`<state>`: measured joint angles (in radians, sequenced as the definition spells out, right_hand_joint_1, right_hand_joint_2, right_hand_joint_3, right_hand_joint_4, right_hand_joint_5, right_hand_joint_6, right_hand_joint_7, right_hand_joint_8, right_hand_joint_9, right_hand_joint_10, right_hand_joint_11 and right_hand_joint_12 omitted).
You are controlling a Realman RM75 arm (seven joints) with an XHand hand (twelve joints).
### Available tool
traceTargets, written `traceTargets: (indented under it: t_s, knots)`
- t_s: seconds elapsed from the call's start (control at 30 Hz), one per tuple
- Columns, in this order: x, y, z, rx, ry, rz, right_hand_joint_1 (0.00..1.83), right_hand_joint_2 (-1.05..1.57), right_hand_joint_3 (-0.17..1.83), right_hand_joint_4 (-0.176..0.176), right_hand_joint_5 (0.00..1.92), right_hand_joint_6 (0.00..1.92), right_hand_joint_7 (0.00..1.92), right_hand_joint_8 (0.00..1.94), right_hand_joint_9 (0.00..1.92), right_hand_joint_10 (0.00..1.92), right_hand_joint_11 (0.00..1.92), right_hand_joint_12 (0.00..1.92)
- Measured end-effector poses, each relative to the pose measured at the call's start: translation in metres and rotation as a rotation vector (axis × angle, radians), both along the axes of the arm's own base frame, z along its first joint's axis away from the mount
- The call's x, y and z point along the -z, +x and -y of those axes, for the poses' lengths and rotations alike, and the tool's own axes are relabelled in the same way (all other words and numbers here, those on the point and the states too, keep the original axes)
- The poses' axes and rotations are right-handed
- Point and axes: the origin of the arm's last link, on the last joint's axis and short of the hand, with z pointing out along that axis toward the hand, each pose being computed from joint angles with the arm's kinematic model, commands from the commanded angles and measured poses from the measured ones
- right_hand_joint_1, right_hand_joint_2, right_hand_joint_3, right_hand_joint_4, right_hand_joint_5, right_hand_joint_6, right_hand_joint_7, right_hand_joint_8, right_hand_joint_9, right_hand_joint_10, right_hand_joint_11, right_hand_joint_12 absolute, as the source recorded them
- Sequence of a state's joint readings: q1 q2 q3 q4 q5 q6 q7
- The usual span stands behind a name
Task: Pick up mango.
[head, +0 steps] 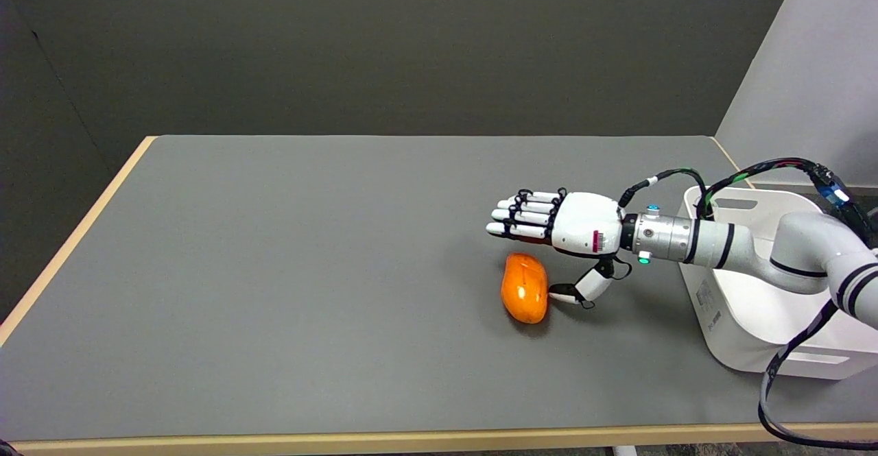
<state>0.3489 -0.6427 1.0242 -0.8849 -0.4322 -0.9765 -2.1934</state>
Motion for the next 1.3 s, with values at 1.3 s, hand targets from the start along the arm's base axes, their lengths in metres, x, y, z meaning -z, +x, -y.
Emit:
traceTargets:
  t_s: [1.3]
  knots:
    - [0.011,-0.007,-0.024,0.055,0.164,0.058,0.63,0.66,0.90,0.016,0.00,0.09,0.00,0.09,0.00,0.17,0.00,0.59]
